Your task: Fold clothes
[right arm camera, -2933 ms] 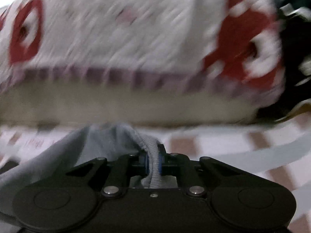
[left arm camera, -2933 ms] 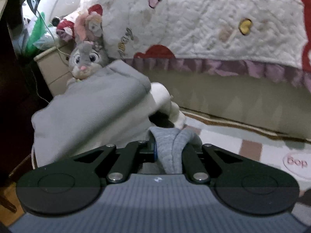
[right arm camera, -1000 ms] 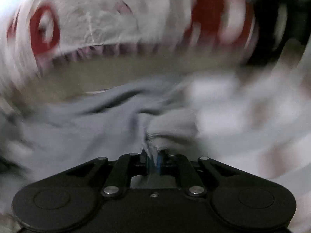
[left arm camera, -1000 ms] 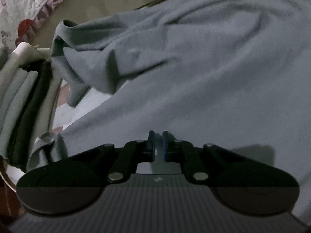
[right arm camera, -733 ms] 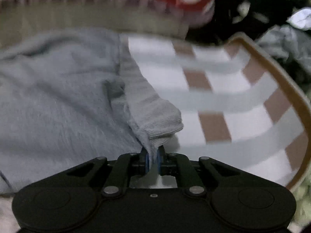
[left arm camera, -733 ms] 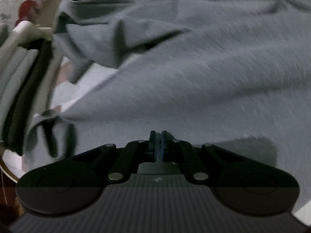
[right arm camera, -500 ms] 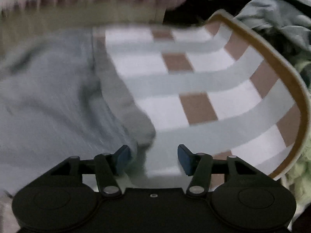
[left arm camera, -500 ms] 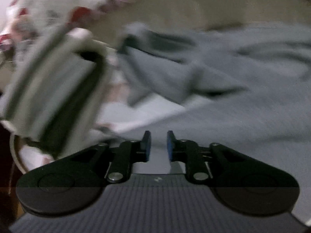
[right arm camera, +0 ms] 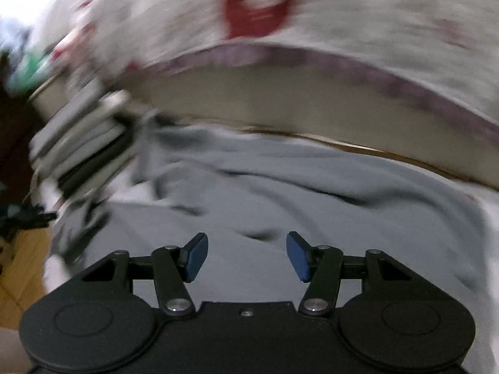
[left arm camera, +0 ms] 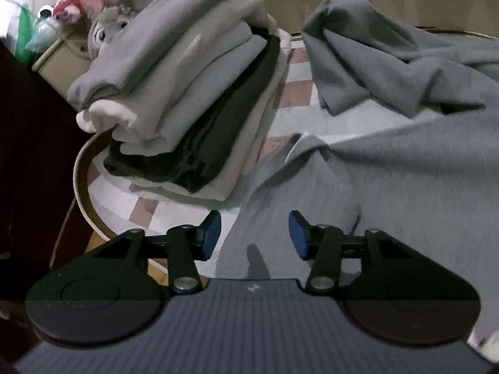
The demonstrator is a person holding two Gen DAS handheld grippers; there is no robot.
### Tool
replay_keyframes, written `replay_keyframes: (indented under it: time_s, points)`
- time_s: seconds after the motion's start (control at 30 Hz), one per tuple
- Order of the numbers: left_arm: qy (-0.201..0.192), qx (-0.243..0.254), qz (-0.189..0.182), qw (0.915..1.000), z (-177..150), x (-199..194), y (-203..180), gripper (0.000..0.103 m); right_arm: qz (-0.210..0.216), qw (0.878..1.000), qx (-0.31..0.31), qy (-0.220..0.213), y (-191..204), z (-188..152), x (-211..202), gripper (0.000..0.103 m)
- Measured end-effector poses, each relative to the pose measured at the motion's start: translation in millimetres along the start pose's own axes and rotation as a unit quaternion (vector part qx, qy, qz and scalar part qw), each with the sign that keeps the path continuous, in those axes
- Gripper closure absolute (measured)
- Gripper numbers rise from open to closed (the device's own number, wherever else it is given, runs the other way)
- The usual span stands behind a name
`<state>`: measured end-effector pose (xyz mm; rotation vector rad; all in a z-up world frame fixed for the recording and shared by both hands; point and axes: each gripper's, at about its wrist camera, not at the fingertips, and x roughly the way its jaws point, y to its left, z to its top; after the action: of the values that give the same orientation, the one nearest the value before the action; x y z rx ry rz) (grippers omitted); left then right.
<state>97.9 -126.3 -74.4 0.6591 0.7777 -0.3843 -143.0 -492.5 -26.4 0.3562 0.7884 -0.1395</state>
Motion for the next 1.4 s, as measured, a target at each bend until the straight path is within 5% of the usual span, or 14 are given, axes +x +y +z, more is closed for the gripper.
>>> replay_keyframes:
  time_s: [0.07,0.2,0.27,0.4,0.5,0.53,0.63,0.8,0.93,1.07,1.2,1.4]
  points:
    - [-0.010,-0.013,-0.024,0.9996,-11.8,-7.8,4.5,0.034,0.046,0.999,-0.018,0.006,21.0,10.5,36.1,0.042]
    - [0.013,-0.019,-0.051,0.9985,-30.7,12.5,4.9,0.033,0.103,0.995,0.013,-0.014,45.9,8.8,98.3,0.042]
    - [0.025,-0.022,-0.050,0.9982,-41.0,22.4,1.2,0.033,0.109,0.993,0.032,-0.019,49.6,-5.7,123.9,0.042]
    - [-0.002,0.041,-0.081,0.9959,-59.8,29.1,-14.5,0.033,0.085,0.996,-0.033,-0.023,63.4,-23.1,149.8,0.042]
    - [-0.045,0.100,-0.034,0.9934,-66.5,34.0,-33.0,0.033,0.079,0.994,-0.064,-0.040,62.2,-30.8,159.4,0.042]
    - [-0.031,0.092,-0.026,0.9949,-62.3,42.2,-32.1,0.036,0.081,0.994,-0.068,-0.035,61.5,-31.0,163.3,0.042]
    - [0.010,0.070,-0.002,0.9975,-49.6,66.6,-29.2,0.101,0.075,0.996,-0.048,-0.016,59.0,-35.4,172.0,0.042]
    - [-0.028,-0.079,0.038,0.9957,-35.6,50.4,24.1,0.101,0.046,0.997,-0.055,-0.003,54.6,-44.3,177.0,0.042]
    - [0.003,-0.231,0.070,0.9704,-32.6,57.3,68.5,0.078,0.030,0.998,-0.047,0.022,45.0,-48.5,183.4,0.042]
    - [0.043,-0.128,0.154,0.9788,-13.6,59.7,59.0,0.078,0.012,0.997,-0.055,0.046,42.8,-50.8,190.1,0.042]
    - [0.036,-0.037,0.069,0.9963,24.5,9.2,49.1,0.074,0.014,0.997,-0.055,0.051,40.5,-48.0,189.3,0.042]
    - [0.054,0.032,0.048,0.9969,107.1,-85.0,40.3,0.059,0.049,0.998,-0.024,0.025,24.0,-35.9,169.1,0.042]
